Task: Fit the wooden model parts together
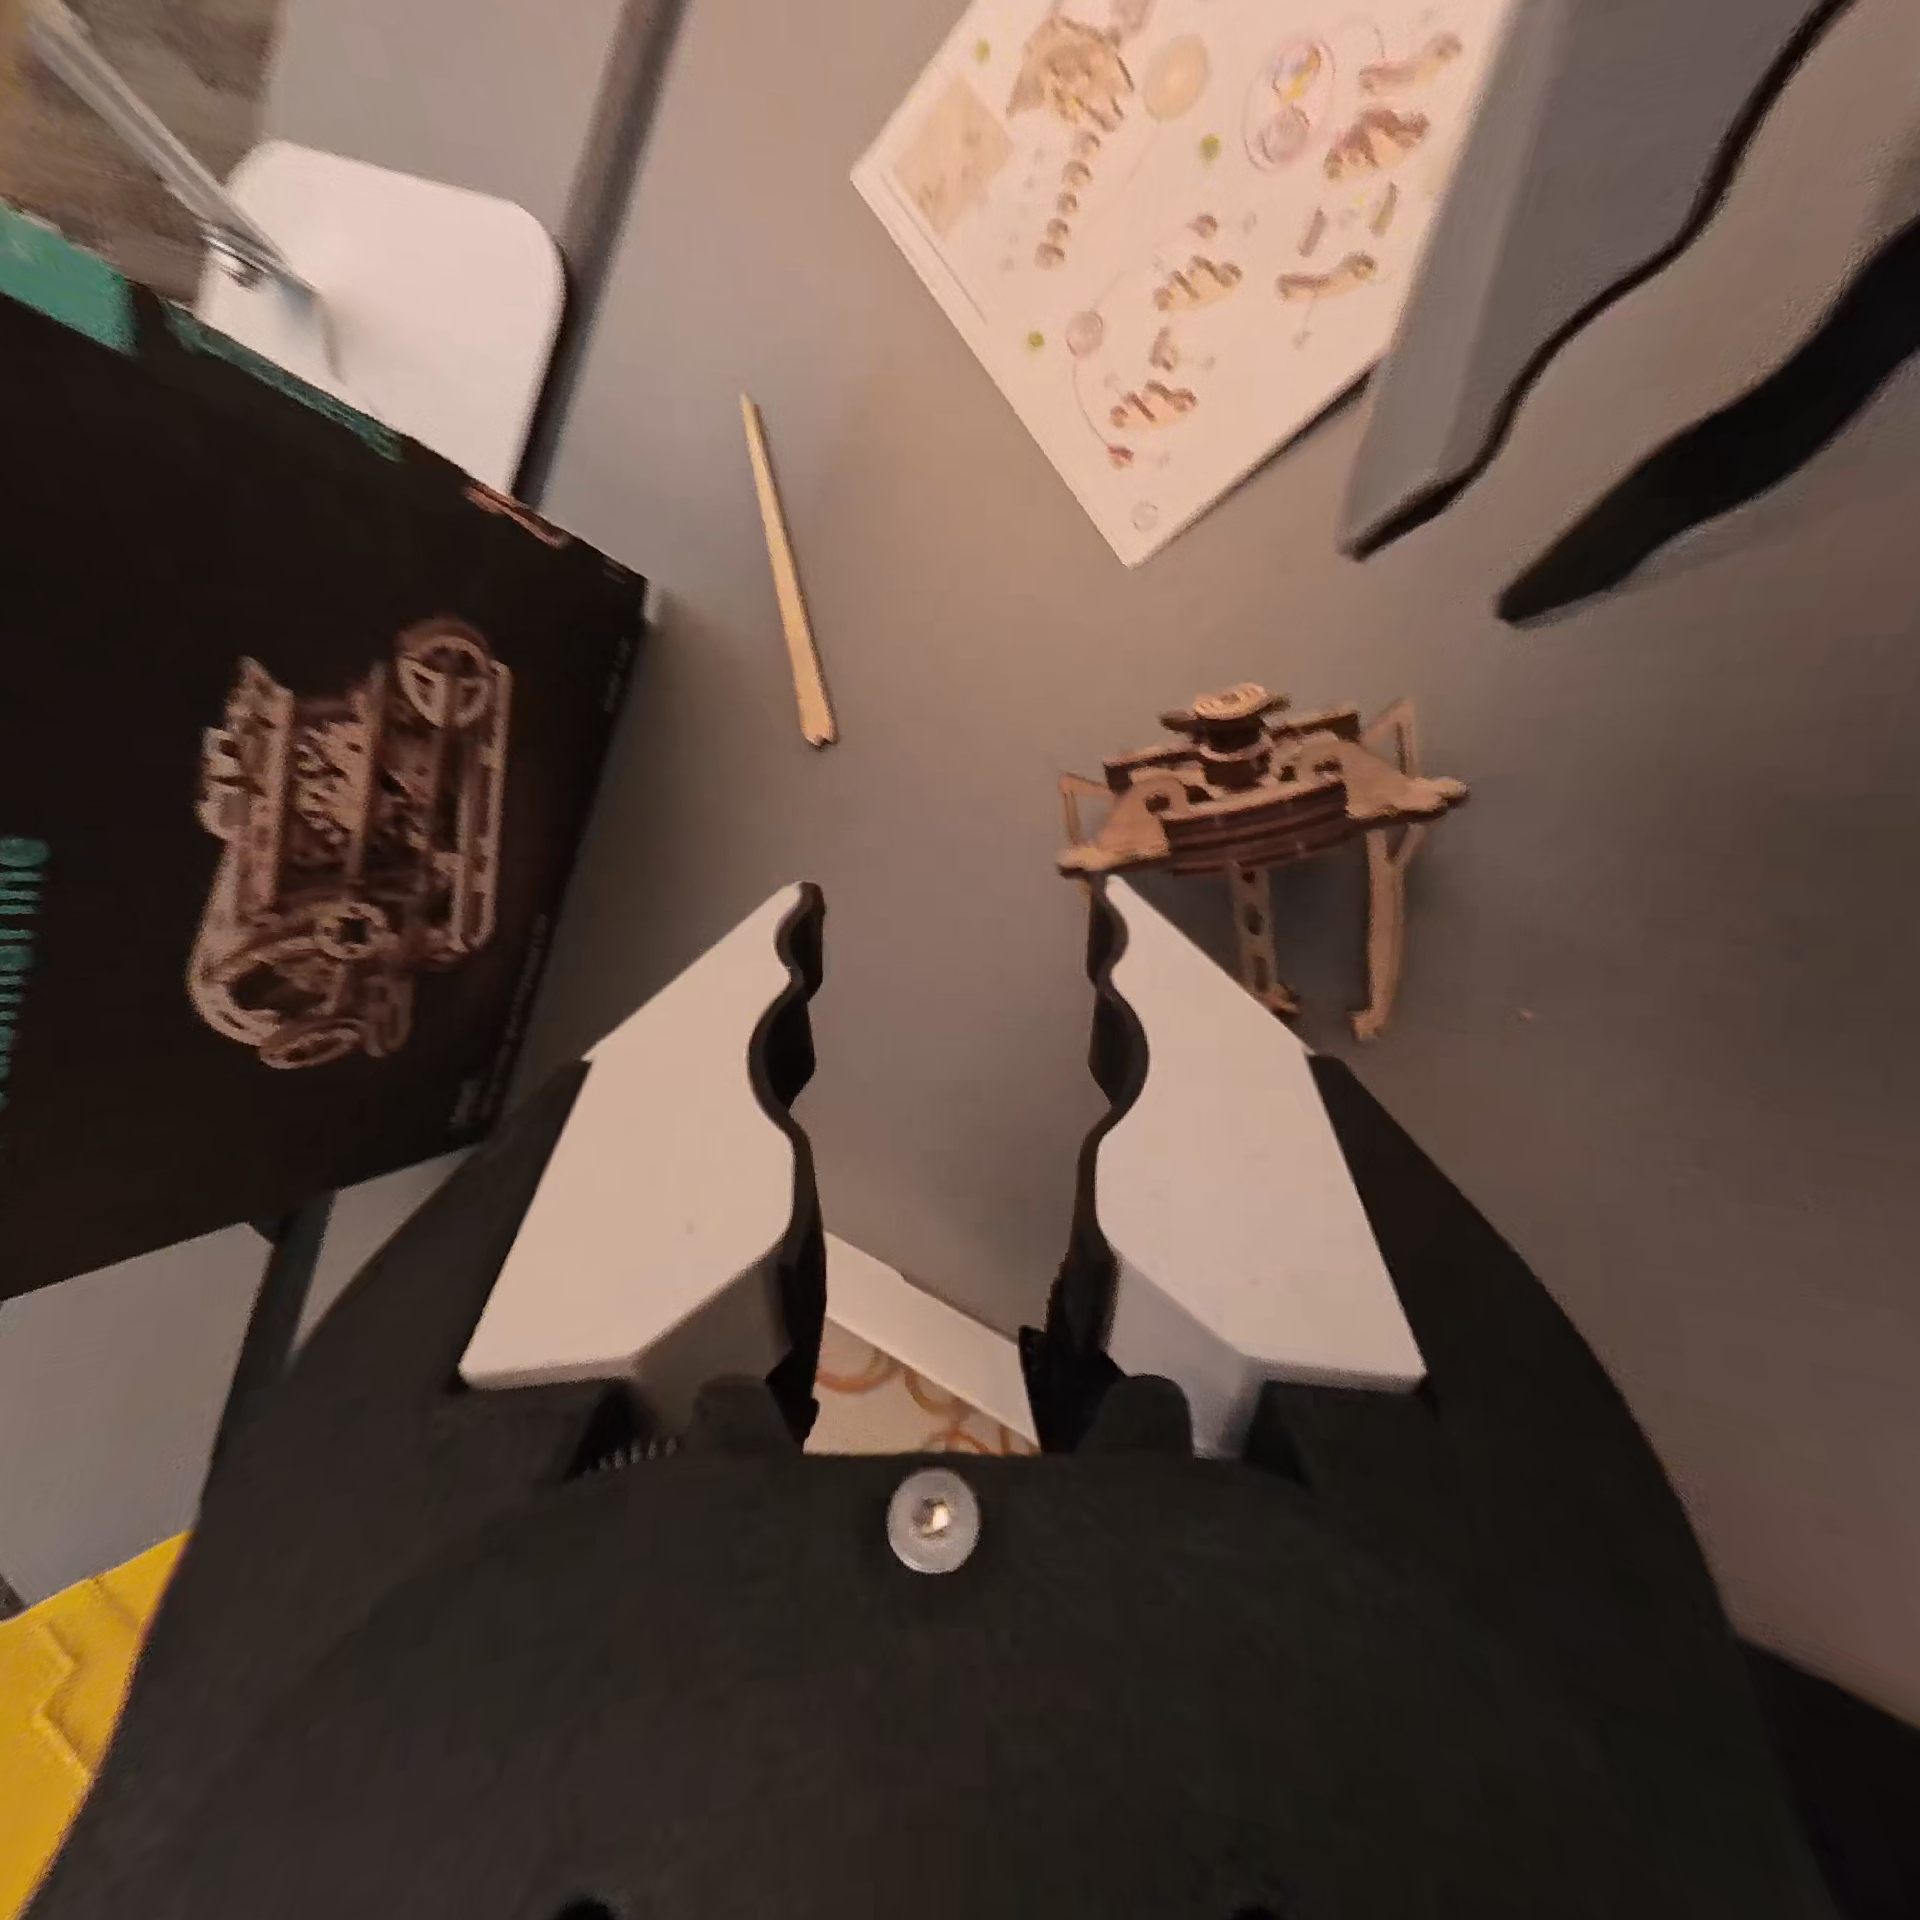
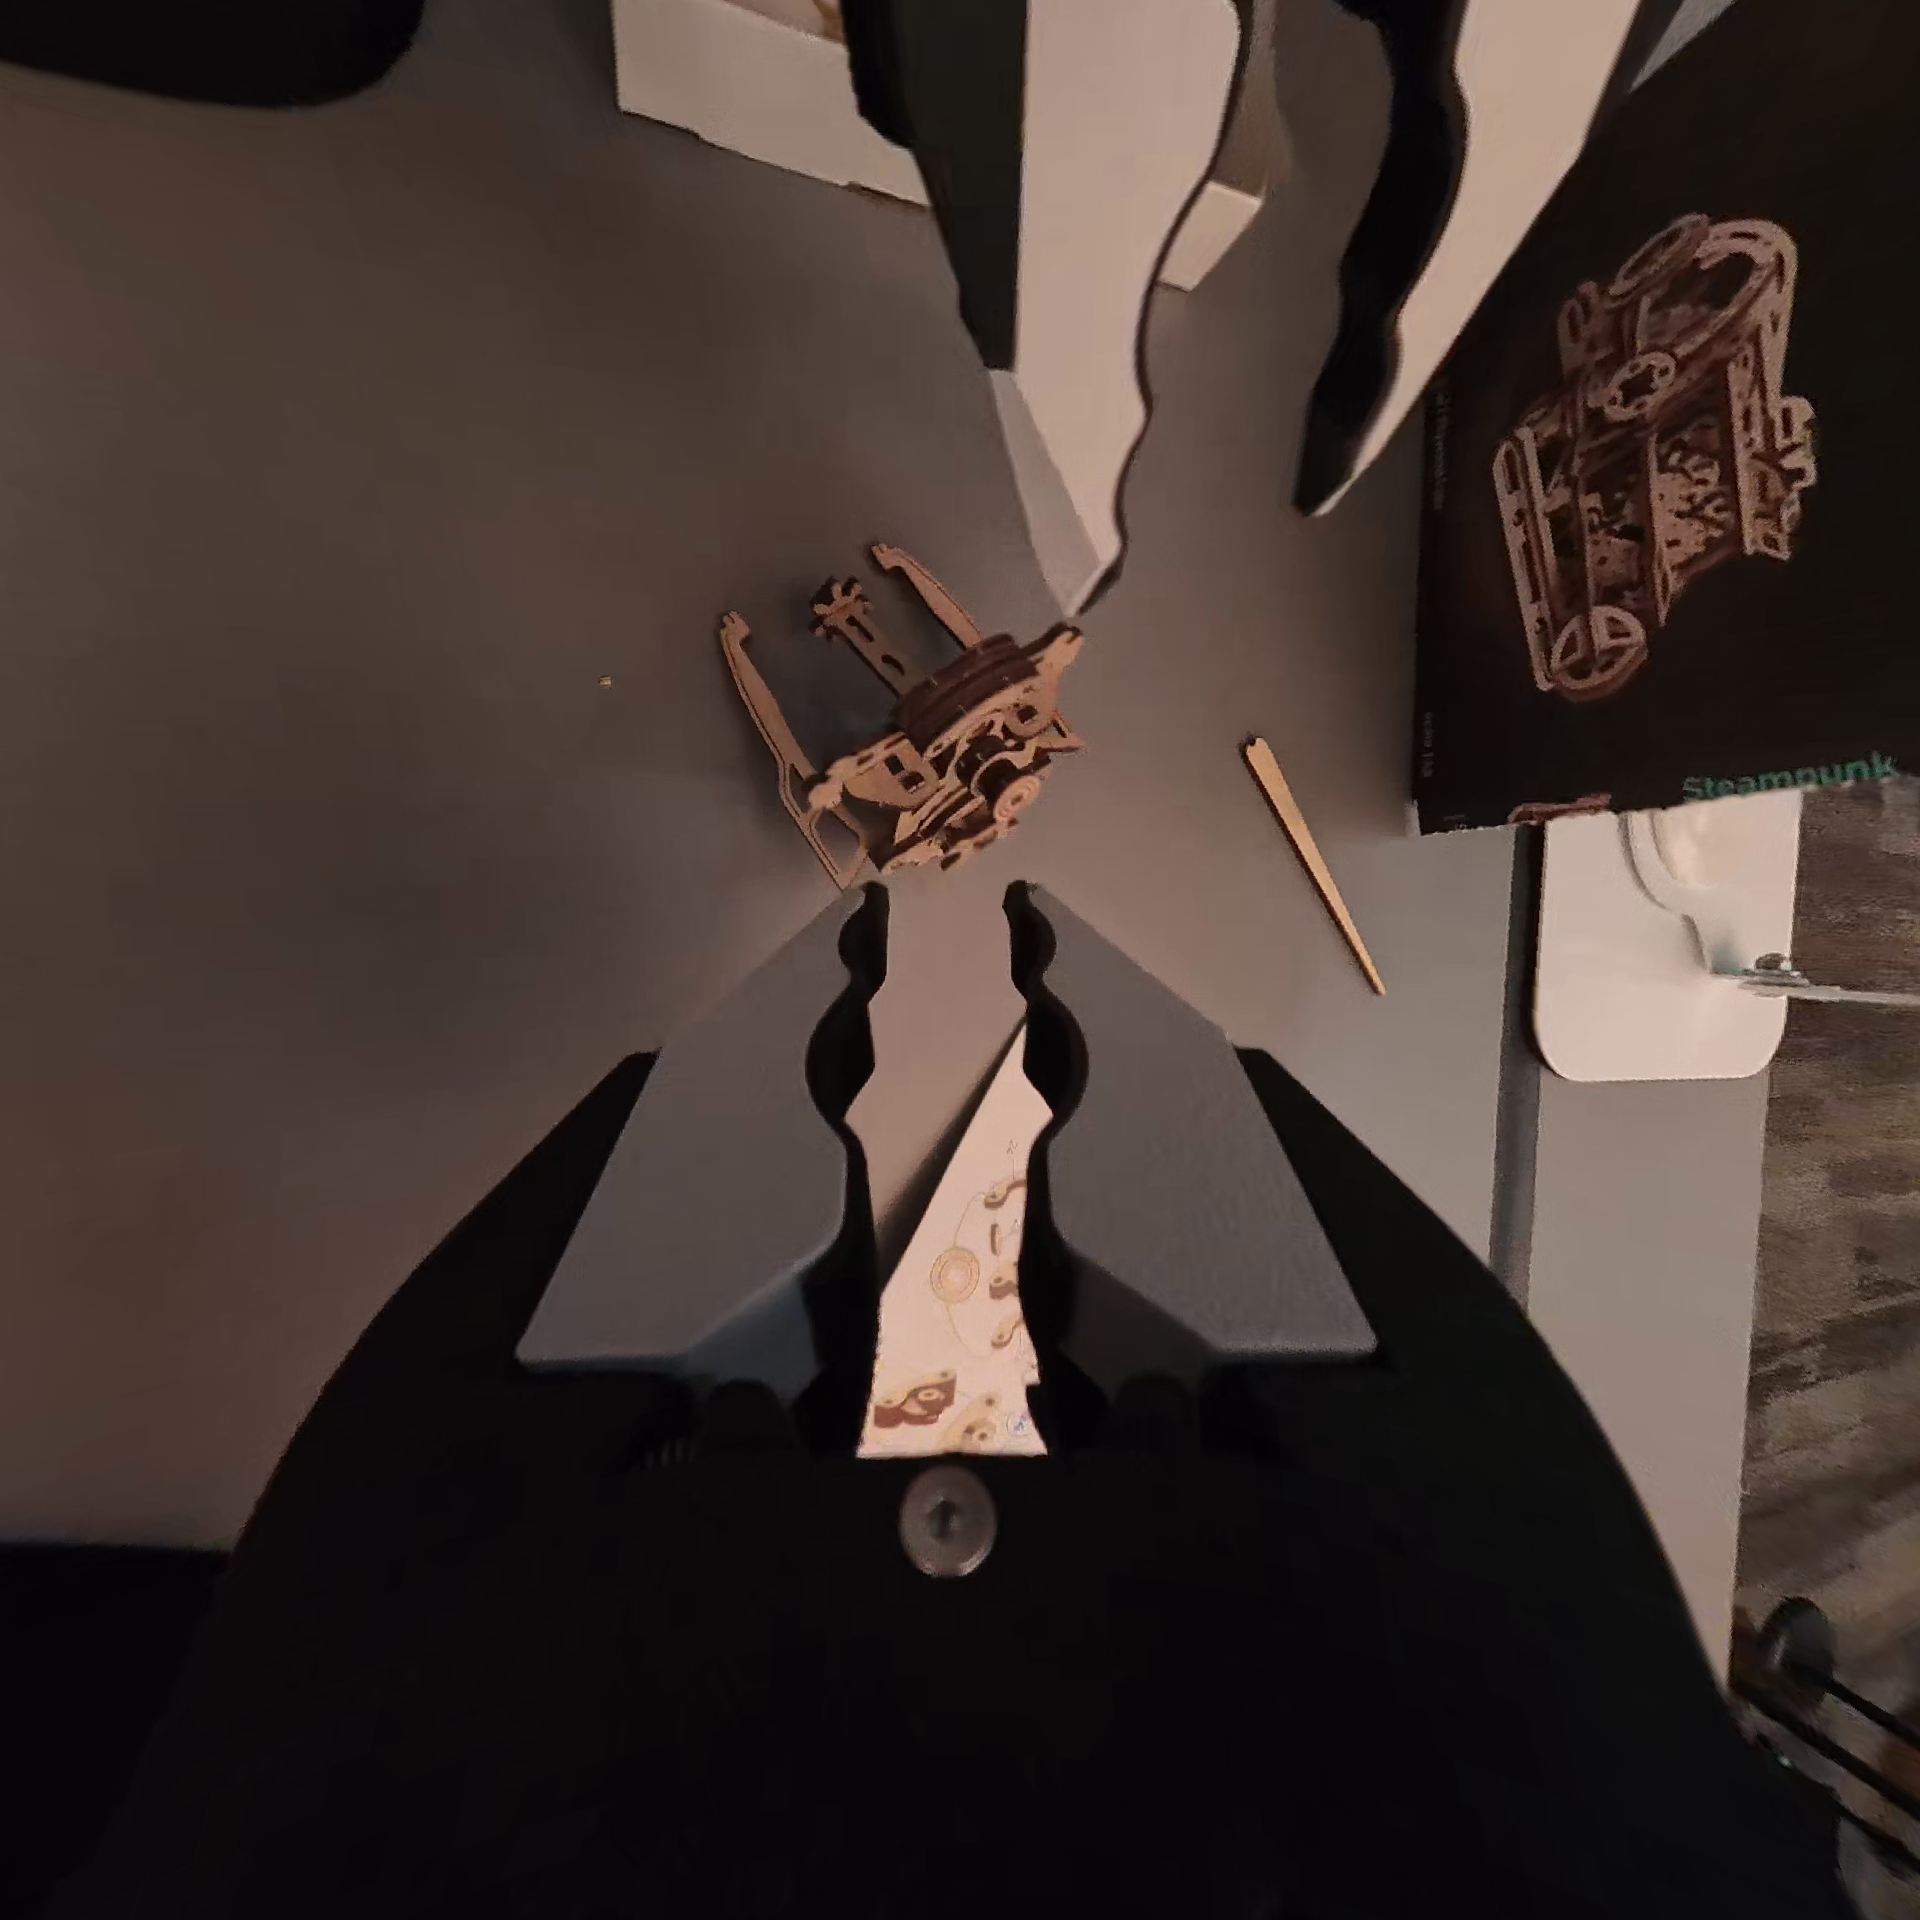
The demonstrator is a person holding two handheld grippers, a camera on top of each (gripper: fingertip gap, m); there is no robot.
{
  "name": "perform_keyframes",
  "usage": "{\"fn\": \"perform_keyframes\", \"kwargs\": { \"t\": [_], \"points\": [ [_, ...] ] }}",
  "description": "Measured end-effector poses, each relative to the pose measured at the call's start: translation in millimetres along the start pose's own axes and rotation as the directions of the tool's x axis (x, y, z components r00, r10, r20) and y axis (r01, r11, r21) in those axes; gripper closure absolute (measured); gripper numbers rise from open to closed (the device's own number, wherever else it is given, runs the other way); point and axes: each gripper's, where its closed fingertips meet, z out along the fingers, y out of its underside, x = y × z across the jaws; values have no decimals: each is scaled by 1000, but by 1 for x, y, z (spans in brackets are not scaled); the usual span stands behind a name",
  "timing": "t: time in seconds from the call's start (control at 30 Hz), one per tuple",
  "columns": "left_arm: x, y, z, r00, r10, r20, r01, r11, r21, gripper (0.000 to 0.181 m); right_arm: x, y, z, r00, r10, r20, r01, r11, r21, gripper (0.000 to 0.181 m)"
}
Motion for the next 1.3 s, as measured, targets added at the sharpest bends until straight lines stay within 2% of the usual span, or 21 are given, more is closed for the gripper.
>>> {"fn": "perform_keyframes", "kwargs": {
  "t": [0.1, 0.17, 0.23, 0.33, 0.4, 0.5, 0.67, 1.0, 1.13, 1.17, 1.23, 1.3],
  "points": [
    [-8, -15, -1, 999, -32, 5, 31, 994, 107, 131, 1, 2, -6, 1000, 4, 1, -4, 1000, 3, 159],
    [-1, -21, -2, 996, -60, -67, 70, 985, 157, 133, -1, 0, -7, 1000, 1, 13, -1, 1000, 6, 159],
    [12, -18, 1, 976, -122, -179, 145, 982, 119, 137, -2, 1, -6, 1000, -4, 11, 4, 1000, 0, 159],
    [2, -9, 9, 934, -315, -170, 322, 947, 15, 144, -1, 3, -5, 1000, -12, 1, 12, 1000, -13, 159],
    [10, -21, 3, 879, -385, -283, 413, 909, 47, 147, 0, 4, -4, 1000, -9, 0, 9, 1000, -14, 159],
    [14, -23, -3, 841, -415, -346, 456, 889, 42, 148, 1, 5, -3, 1000, -16, -10, 16, 1000, -23, 159],
    [19, -13, -4, 856, -399, -327, 419, 908, -10, 141, -14, -7, 3, 997, 7, 82, -11, 999, 46, 159],
    [17, -7, -13, 883, -367, -293, 377, 926, -21, 137, -10, -3, 9, 998, -2, 66, 0, 999, 38, 159],
    [14, -29, -32, 955, -214, -206, 241, 963, 118, 136, 11, 3, -20, 996, 88, -24, -86, 993, 75, 153],
    [16, -33, -38, 969, -161, -185, 190, 971, 148, 130, 21, 6, -35, 990, 113, -81, -106, 991, 86, 152],
    [17, -29, -42, 991, -49, -123, 69, 985, 161, 118, 41, 8, -64, 966, 183, -185, -158, 977, 143, 153],
    [25, -25, -41, 990, 100, -103, -80, 980, 184, 117, 45, 4, -81, 949, 248, -196, -208, 956, 206, 152]
  ]
}}
